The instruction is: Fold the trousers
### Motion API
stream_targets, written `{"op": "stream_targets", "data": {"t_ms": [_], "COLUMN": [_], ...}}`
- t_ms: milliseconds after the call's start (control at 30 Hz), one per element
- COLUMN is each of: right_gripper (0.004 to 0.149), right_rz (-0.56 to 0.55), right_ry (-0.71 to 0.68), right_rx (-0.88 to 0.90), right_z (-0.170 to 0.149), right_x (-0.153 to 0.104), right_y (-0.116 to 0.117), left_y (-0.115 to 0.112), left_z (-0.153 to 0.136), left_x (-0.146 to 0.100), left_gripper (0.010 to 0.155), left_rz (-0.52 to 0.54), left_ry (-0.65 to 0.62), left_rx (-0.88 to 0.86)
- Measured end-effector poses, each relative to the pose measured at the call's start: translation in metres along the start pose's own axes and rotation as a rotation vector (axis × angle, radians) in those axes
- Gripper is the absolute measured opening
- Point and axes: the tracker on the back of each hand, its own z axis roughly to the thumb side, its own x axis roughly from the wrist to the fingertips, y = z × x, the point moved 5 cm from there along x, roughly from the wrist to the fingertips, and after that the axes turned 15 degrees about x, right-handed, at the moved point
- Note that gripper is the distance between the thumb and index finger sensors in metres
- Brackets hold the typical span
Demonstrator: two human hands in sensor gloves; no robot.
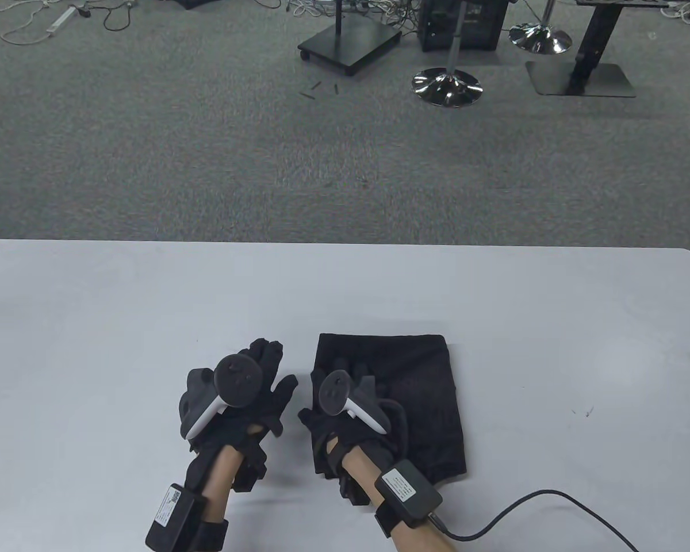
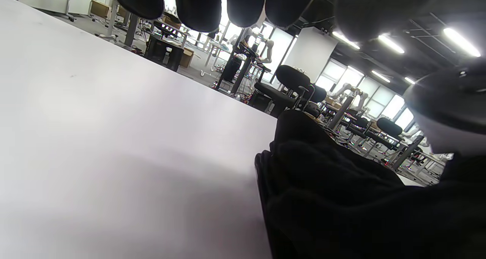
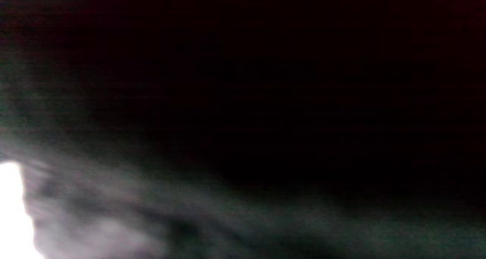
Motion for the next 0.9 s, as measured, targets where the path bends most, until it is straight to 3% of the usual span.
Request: {"op": "stream_targets", "data": {"t_ms": [400, 567, 900], "right_gripper": [0.068, 0.067, 0.064], "right_rz": [0.007, -0.011, -0.156], "right_ry": [0.044, 0.162, 0.508], "right_rx": [0.022, 0.05, -0.013], "right_z": [-0.017, -0.066, -0.204], "right_x": [0.002, 0.005, -0.011], "right_y": [-0.012, -0.048, -0.142], "left_y": [0.0, 0.001, -0.001], "left_z": [-0.001, -0.002, -0.004], "left_x": [-0.002, -0.002, -0.002], "left_gripper": [0.074, 0.074, 0.074], "left_rz": [0.003, 0.014, 0.005], "left_ry": [0.0, 0.001, 0.008], "left_rx": [-0.003, -0.009, -0.018]}}
